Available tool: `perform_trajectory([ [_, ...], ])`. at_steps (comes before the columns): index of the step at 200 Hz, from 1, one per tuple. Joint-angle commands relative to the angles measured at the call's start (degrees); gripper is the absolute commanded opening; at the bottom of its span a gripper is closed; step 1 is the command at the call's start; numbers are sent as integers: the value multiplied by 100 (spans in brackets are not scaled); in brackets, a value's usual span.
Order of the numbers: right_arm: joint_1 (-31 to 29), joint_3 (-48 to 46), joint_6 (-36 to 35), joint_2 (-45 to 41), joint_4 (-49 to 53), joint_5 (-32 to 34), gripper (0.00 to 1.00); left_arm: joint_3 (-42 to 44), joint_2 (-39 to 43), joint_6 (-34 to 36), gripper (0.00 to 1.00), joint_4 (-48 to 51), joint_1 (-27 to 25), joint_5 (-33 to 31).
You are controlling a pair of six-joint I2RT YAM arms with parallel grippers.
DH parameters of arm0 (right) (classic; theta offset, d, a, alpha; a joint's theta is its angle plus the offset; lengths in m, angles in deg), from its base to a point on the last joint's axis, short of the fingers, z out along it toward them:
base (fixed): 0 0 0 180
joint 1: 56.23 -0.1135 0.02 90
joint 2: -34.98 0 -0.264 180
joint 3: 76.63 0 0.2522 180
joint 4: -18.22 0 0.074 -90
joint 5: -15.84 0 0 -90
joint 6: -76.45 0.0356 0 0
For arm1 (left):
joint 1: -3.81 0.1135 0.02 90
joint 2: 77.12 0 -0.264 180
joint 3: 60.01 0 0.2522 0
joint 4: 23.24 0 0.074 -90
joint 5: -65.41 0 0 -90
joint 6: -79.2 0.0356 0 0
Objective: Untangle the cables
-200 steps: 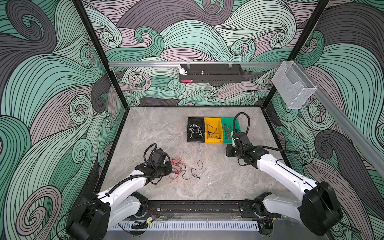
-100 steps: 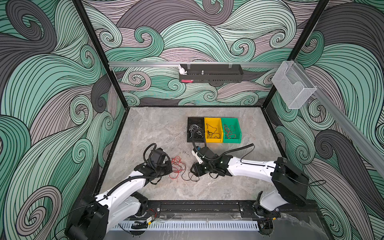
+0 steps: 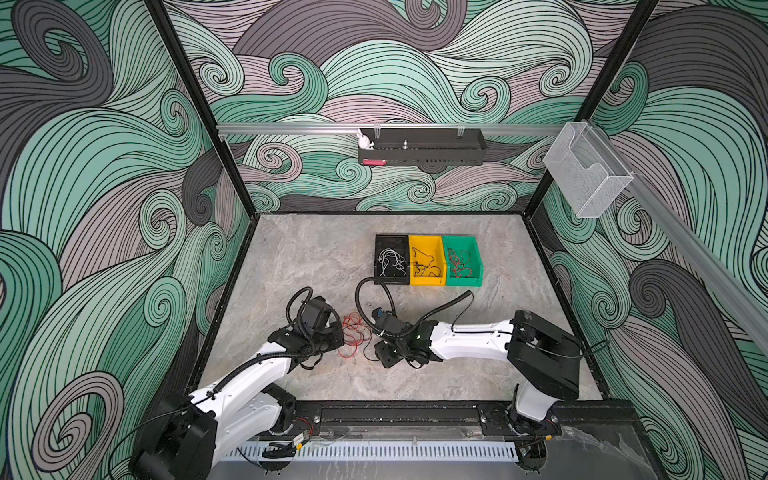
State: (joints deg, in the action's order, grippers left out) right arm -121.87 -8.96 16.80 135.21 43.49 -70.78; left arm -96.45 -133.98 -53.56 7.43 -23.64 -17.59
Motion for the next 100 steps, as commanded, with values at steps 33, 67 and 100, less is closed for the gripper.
perform_trajectory([
  [33,-141,185,-117,187,515,776,23,27,96,0,3,98,32,-118],
  [67,-92,6,-131,-22,651,1085,8,77,121,-7,3,83,37,-167],
  [100,273,-338,-59,-418,625,1129,2,84,140,-16,2,119,37,-199],
])
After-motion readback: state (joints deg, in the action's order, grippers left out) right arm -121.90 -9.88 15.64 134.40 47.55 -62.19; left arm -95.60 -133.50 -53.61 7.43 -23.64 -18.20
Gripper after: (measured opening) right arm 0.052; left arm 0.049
